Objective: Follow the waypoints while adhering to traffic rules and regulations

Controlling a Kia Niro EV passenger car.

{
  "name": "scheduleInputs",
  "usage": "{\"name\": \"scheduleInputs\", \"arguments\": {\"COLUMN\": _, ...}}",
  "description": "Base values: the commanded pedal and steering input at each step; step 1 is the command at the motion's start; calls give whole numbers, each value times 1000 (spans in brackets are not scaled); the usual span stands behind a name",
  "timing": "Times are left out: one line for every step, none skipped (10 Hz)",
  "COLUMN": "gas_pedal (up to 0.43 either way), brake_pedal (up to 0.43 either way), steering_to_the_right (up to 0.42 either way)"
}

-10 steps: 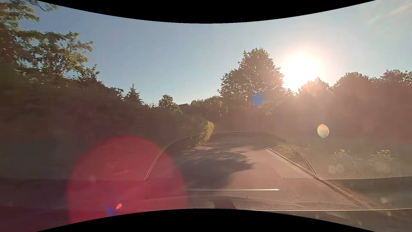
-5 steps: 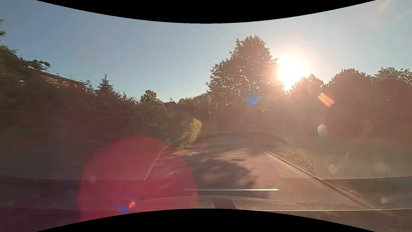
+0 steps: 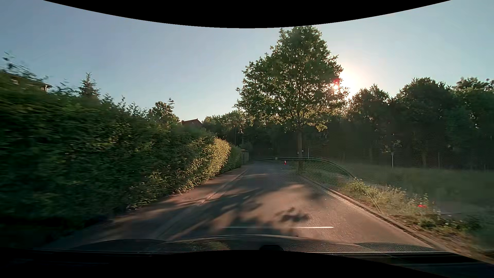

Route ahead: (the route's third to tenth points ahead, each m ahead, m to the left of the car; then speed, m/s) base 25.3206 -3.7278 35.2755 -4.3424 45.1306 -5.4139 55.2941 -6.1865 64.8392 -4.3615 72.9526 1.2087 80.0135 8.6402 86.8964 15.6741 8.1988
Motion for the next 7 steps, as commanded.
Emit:
{"name": "scheduleInputs", "arguments": {"gas_pedal": 169, "brake_pedal": 0, "steering_to_the_right": 29}}
{"name": "scheduleInputs", "arguments": {"gas_pedal": 169, "brake_pedal": 0, "steering_to_the_right": 27}}
{"name": "scheduleInputs", "arguments": {"gas_pedal": 169, "brake_pedal": 0, "steering_to_the_right": 25}}
{"name": "scheduleInputs", "arguments": {"gas_pedal": 157, "brake_pedal": 0, "steering_to_the_right": 21}}
{"name": "scheduleInputs", "arguments": {"gas_pedal": 157, "brake_pedal": 0, "steering_to_the_right": 15}}
{"name": "scheduleInputs", "arguments": {"gas_pedal": 157, "brake_pedal": 0, "steering_to_the_right": 10}}
{"name": "scheduleInputs", "arguments": {"gas_pedal": 157, "brake_pedal": 0, "steering_to_the_right": 10}}
